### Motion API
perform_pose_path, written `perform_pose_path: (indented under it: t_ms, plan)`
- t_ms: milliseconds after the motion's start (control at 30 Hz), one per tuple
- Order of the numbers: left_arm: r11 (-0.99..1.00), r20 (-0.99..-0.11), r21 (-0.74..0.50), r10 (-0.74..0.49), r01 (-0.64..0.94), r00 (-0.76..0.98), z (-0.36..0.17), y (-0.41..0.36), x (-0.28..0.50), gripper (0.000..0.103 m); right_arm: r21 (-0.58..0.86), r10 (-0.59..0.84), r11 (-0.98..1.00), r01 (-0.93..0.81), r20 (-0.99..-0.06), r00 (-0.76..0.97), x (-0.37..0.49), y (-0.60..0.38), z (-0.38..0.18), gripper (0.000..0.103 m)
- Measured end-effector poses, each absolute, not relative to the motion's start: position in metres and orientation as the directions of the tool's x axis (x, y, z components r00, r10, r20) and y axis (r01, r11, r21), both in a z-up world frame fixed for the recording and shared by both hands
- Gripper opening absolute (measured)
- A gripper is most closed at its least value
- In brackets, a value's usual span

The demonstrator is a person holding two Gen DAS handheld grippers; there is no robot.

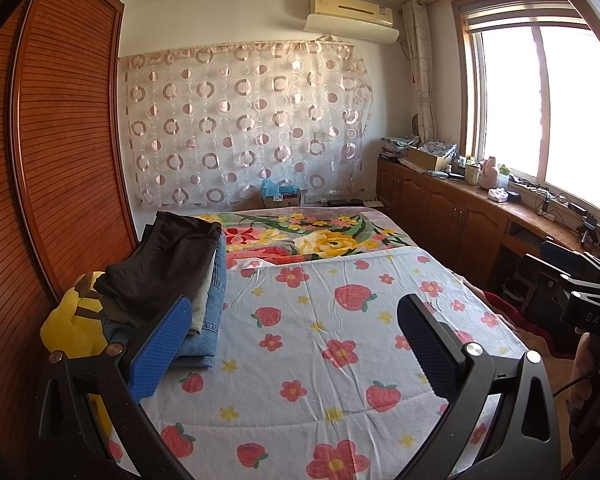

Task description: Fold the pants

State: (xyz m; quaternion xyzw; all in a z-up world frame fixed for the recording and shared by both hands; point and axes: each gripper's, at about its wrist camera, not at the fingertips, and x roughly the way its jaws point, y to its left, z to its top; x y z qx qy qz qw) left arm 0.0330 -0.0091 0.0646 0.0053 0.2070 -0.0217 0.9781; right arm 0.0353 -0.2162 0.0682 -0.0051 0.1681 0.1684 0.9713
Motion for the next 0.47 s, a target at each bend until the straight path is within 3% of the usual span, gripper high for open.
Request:
perform_pose_path:
  t_ms: [467]
  plan:
    - [0.999,-0.405,0.001,-0.041,0.045,0.913,0.0642,-0.0087,0.0334,0.103,0.050,0.326,0.943,-0.328,-0.327,0.887,0.0341,-0.2154,0.0681,0.086]
